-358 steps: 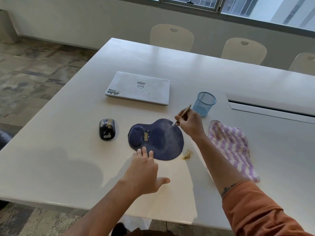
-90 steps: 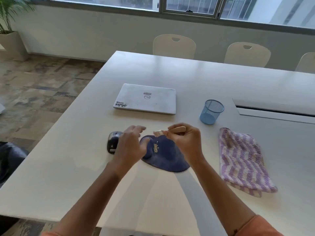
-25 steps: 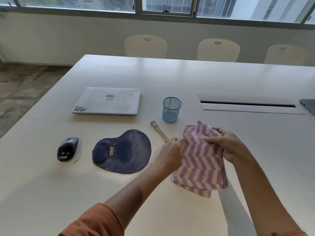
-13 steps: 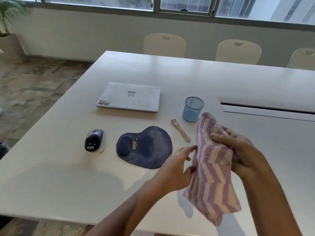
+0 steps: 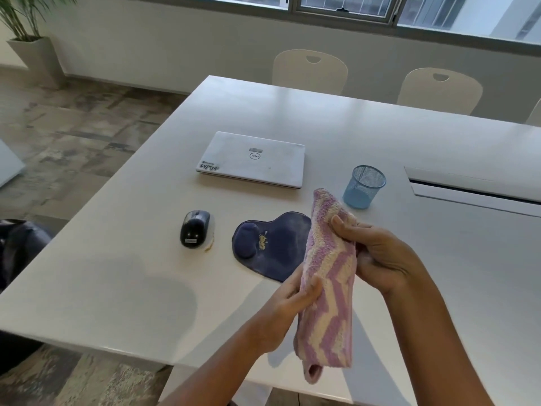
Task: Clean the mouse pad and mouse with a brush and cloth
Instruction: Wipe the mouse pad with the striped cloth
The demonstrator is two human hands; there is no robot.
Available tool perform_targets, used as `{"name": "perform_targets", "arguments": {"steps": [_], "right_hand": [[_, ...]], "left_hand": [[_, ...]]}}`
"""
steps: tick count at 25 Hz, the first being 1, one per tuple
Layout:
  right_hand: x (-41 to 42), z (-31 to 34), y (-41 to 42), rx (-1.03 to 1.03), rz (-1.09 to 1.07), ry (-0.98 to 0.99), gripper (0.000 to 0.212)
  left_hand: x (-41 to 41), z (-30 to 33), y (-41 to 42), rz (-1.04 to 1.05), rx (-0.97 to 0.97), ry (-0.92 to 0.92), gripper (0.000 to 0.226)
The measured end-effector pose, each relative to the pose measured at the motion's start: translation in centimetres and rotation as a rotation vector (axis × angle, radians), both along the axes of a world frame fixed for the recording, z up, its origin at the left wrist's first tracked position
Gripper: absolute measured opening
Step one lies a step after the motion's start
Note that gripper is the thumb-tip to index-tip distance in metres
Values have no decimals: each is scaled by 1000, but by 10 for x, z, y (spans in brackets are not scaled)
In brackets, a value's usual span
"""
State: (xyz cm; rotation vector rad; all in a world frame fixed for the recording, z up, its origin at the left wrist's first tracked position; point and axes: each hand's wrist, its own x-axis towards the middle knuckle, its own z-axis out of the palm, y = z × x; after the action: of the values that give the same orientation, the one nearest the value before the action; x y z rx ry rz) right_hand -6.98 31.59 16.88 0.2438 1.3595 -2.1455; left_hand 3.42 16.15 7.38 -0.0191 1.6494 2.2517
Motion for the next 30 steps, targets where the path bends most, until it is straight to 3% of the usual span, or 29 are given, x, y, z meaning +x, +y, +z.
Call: {"name": "perform_targets", "arguments": {"steps": [4, 8, 10, 13, 16, 18, 22, 27, 30], "right_hand": [[-6, 2, -13, 48, 28, 94, 27], [-10, -5, -29, 182, -85, 316, 42], [-11, -13, -38, 164, -136, 366, 31], [-11, -23, -49, 113, -144, 305, 22], [-15, -36, -54, 67, -112, 214, 48], [-16, -45, -57, 21, -110, 163, 54], [-15, -53, -68, 30, -205, 151, 44], [-14, -53, -81, -27, -336, 135, 30], [-14, -58, -81, 74, -342, 196, 29]], "left_hand": [[0, -1, -13, 4, 8, -32, 90], [-2, -2, -20, 30, 17, -105, 63], [-3, -2, -20, 30, 19, -138, 58], [-5, 4, -22, 45, 37, -177, 44], [-8, 4, -27, 70, 57, -214, 43], [-9, 2, -31, 74, 38, -224, 44], [-9, -1, -30, 83, -80, -216, 40], [-11, 0, -26, 157, -139, -127, 52], [-10, 2, -26, 144, -293, -58, 56]]}}
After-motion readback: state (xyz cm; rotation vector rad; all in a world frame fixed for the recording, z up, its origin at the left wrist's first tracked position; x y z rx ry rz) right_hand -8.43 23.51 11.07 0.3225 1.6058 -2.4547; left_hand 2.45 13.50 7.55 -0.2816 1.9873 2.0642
